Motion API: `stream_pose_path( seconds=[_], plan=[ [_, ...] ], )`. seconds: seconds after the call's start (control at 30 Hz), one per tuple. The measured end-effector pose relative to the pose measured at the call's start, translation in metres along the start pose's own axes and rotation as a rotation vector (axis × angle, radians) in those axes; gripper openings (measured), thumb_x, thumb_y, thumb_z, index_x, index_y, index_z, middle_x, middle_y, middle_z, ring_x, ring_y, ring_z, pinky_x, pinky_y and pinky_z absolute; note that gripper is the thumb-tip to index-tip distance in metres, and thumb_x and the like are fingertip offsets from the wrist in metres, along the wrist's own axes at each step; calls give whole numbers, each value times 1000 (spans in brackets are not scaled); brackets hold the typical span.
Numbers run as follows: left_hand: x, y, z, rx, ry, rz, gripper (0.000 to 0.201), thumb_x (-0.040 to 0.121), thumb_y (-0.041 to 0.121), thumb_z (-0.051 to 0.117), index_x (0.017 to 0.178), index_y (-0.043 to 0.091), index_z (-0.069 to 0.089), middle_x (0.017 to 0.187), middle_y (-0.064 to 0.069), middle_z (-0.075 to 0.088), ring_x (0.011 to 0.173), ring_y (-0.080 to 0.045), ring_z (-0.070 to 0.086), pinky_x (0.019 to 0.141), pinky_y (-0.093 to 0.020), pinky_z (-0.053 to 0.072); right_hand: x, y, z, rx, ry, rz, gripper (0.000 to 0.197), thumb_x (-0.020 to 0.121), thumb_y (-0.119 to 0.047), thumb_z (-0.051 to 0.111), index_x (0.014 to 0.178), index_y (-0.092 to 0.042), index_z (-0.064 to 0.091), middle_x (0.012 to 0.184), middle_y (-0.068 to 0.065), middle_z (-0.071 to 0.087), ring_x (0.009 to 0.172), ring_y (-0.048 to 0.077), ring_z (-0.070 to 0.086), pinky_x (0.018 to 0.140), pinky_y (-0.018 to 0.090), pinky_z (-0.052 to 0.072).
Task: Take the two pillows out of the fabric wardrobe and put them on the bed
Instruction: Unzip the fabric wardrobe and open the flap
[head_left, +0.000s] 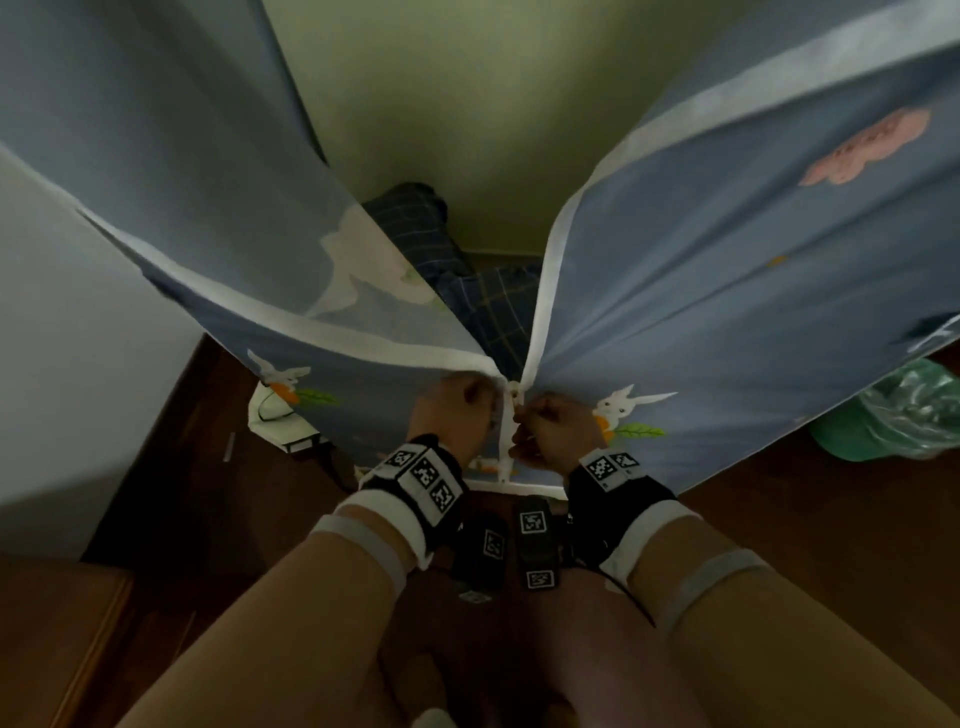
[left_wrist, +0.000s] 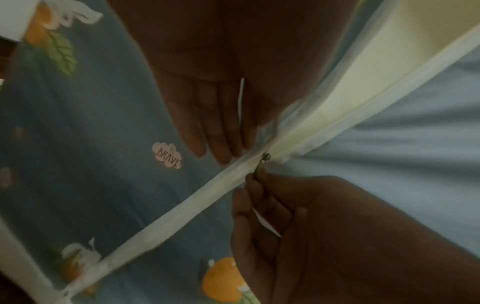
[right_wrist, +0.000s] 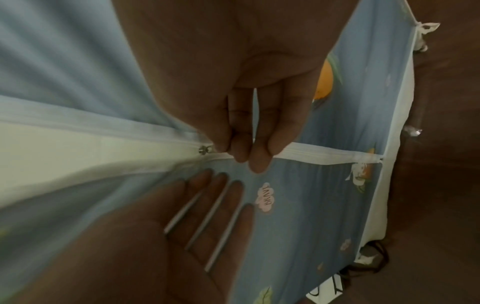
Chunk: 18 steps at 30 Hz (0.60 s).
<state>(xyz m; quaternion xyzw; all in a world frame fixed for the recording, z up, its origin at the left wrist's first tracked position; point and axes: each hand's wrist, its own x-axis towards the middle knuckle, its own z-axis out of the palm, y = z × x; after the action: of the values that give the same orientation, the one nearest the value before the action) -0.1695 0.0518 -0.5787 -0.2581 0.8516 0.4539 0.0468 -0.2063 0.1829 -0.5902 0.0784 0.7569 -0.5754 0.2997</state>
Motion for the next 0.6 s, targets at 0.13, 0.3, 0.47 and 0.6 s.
stream_pose_path(
  seconds=[0.13,0.3,0.47,0.6],
  plan=[
    [8,-5,16,37,-33,90,47,81,53,63,79,7,71,77,-7,73,74,-19,69,72,-29,54,34,26,10,-101,-11,-1,17,86,-24,59,73,-12,59,70,13,66,64,31,69,66,43,62],
    [46,-47,45,144,42,68,46,97,45,43,113,7,64,106,-17,70,98,-29,66,85,-33,51,84,88,19,-90,-5,72,28,92,-13,57,64,-11,56,61,12,63,58,30,66,61,38,62],
    [87,-100,62,162,335,82,48,97,43,36,95,5,66,88,-13,70,87,-31,66,73,-34,45,132,153,39,-88,5,122,37,92,-12,53,55,-11,56,59,8,62,56,19,60,69,32,60],
    [106,-134,64,28,499,81,49,101,37,37,80,-2,59,63,1,55,55,-8,47,60,-17,26,156,215,55,-57,64,238,25,91,-15,58,67,-18,58,64,4,63,58,19,62,65,31,59]
  ],
)
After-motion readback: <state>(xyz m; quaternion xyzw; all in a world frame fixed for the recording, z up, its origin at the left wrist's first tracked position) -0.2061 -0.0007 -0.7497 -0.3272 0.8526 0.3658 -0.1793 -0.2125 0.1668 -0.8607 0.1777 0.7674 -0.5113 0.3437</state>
